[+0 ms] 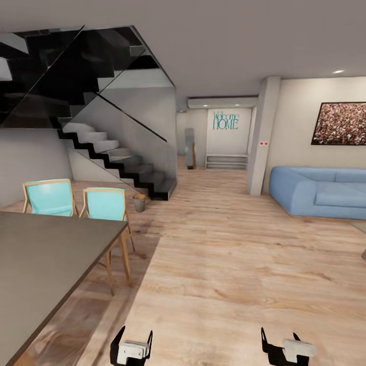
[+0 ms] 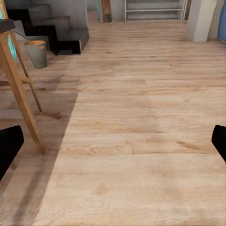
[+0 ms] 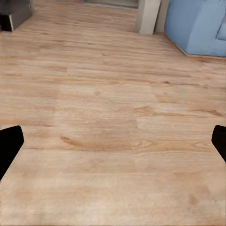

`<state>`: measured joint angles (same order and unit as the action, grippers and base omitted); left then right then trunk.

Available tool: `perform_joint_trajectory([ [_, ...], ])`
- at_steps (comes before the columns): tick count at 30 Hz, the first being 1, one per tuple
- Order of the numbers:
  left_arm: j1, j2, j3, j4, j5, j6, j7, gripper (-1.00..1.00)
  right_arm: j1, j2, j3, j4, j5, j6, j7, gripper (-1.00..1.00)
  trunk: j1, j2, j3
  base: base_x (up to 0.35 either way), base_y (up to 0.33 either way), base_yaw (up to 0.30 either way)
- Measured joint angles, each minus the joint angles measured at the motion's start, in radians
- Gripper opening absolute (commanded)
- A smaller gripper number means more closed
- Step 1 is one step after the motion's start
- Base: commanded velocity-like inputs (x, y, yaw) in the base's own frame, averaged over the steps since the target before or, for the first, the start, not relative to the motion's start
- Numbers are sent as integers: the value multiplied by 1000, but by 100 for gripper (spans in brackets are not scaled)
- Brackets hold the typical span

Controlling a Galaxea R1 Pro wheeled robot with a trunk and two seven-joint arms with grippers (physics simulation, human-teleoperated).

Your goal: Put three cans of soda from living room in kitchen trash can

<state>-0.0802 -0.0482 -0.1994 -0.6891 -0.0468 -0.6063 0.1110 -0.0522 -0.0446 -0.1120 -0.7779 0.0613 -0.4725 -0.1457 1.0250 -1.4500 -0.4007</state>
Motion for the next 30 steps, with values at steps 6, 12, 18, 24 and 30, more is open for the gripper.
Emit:
perform_joint_trajectory([
  [6,-10,-1,0,27,1,0,0,100,0,0,0,0,0,0,0,100,0,0,0,253,-81,152],
  [12,-26,-2,1,56,1,0,1,100,0,0,0,0,0,0,0,100,0,0,0,249,-73,114],
  [18,-72,-3,2,140,2,-1,1,100,0,0,0,0,0,0,0,100,0,0,0,238,-72,46],
  [24,-96,-4,3,183,2,-2,1,100,0,0,0,0,0,0,0,100,0,0,0,198,-41,9],
  [30,-104,-4,3,194,1,-3,1,100,0,0,0,0,0,0,0,100,0,0,0,181,-8,2],
])
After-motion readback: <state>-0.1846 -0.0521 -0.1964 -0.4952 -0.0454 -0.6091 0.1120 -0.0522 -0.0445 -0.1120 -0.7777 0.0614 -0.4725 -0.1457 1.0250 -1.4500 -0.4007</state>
